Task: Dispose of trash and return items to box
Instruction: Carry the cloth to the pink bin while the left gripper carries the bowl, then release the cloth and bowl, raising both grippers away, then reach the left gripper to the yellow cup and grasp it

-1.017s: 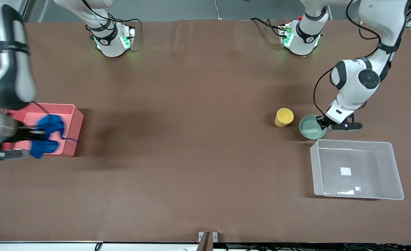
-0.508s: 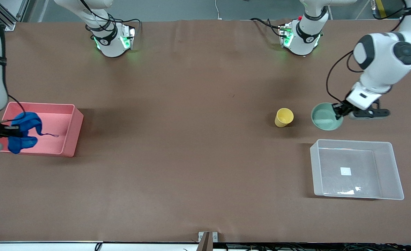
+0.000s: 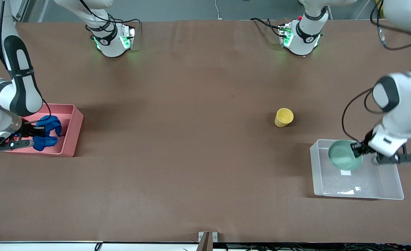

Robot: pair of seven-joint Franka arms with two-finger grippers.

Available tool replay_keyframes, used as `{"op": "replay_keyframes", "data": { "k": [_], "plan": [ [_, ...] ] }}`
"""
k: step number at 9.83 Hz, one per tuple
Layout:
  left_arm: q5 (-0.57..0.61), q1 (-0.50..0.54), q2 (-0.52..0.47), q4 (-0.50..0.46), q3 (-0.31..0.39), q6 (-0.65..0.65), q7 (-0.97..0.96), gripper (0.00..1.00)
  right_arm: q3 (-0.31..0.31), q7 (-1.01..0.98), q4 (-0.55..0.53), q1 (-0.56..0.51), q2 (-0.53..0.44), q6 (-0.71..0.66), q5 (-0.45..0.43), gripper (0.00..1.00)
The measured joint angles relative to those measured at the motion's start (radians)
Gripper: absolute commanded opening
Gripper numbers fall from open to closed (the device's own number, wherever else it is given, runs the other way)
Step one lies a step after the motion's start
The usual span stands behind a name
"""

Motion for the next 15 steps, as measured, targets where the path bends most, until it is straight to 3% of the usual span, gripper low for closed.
{"op": "replay_keyframes", "data": {
  "k": [1, 3, 5, 6, 7, 8, 11, 13, 15],
  "plan": [
    [-0.056, 0.001, 0.079, 0.073, 0.027, -0.017, 0.062, 0.0, 0.0, -0.01, -0.006, -0.011, 0.009, 0.004, 0.004, 0.99],
    [-0.099, 0.007, 0.167, 0.123, 0.052, -0.029, 0.149, 0.03, 0.004, -0.008, -0.018, -0.009, 0.015, 0.006, 0.027, 1.0],
    [-0.1, 0.007, 0.222, 0.128, 0.052, -0.007, 0.159, 0.06, 0.008, 0.133, 0.011, 0.011, 0.007, -0.064, 0.037, 1.0],
    [-0.1, 0.008, 0.247, 0.129, 0.052, 0.026, 0.162, 0.15, 0.011, 0.227, 0.055, 0.028, -0.013, -0.145, 0.038, 1.0],
    [-0.1, 0.01, 0.266, 0.13, 0.053, 0.04, 0.169, 0.67, 0.013, 0.289, 0.107, 0.04, -0.05, -0.227, 0.038, 1.0],
    [-0.1, 0.013, 0.281, 0.13, 0.054, 0.045, 0.176, 1.0, 0.019, 0.326, 0.156, 0.044, -0.109, -0.305, 0.039, 1.0],
    [-0.1, 0.008, 0.269, 0.155, 0.053, 0.04, 0.177, 1.0, 0.115, 0.497, 0.269, 0.014, -0.312, -0.547, 0.042, 1.0],
    [-0.1, 0.003, 0.146, 0.175, 0.051, -0.09, 0.177, 1.0, 0.225, 0.623, 0.302, -0.016, -0.442, -0.716, 0.042, 1.0],
    [-0.079, -0.009, -0.04, 0.159, 0.027, -0.253, 0.167, 1.0, 0.25, 0.648, 0.396, -0.005, -0.51, -0.865, 0.041, 1.0]
  ]
}}
